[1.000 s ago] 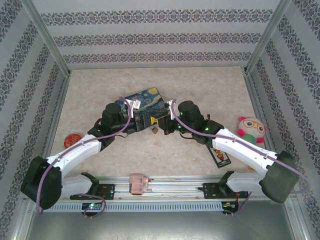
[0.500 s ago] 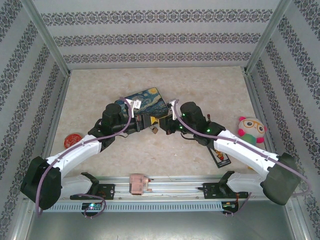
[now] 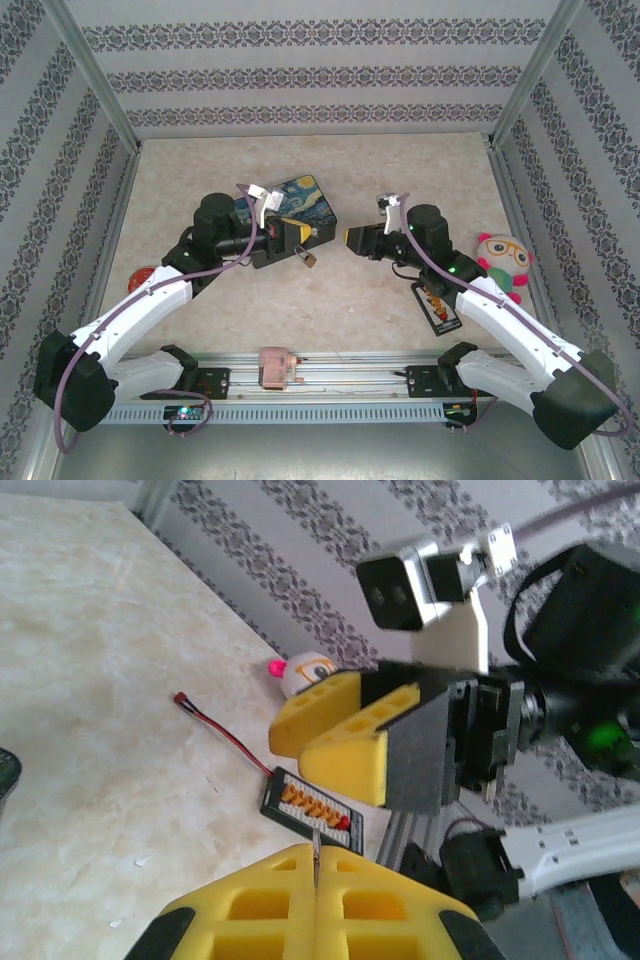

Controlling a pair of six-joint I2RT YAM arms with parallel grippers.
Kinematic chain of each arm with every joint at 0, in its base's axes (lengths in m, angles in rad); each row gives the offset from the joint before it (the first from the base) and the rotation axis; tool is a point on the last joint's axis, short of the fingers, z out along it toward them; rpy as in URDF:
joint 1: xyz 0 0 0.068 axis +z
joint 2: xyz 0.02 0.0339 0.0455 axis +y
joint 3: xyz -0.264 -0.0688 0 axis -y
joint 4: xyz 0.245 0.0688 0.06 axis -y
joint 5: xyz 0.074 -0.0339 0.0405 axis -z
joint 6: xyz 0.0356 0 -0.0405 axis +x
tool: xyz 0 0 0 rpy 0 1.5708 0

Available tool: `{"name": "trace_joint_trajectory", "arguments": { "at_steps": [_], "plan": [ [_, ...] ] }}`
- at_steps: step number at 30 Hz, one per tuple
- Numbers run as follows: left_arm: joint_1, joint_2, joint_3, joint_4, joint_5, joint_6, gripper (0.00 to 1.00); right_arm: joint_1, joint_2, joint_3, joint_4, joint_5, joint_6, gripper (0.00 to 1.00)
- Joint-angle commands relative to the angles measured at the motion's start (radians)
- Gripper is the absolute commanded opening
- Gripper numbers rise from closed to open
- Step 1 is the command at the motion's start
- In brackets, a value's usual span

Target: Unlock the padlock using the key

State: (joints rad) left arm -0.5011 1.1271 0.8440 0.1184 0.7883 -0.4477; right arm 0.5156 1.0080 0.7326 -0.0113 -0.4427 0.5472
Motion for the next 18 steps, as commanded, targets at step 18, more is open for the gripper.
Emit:
{"name": "trace_joint_trajectory", "arguments": {
  "at_steps": [18],
  "plan": [
    [-0.105,0.045,0.159,-0.211,0.122,0.242,0.0,-0.025,-0.049,-0.051,0.389,-0.462,0.094,0.3]
  ]
}}
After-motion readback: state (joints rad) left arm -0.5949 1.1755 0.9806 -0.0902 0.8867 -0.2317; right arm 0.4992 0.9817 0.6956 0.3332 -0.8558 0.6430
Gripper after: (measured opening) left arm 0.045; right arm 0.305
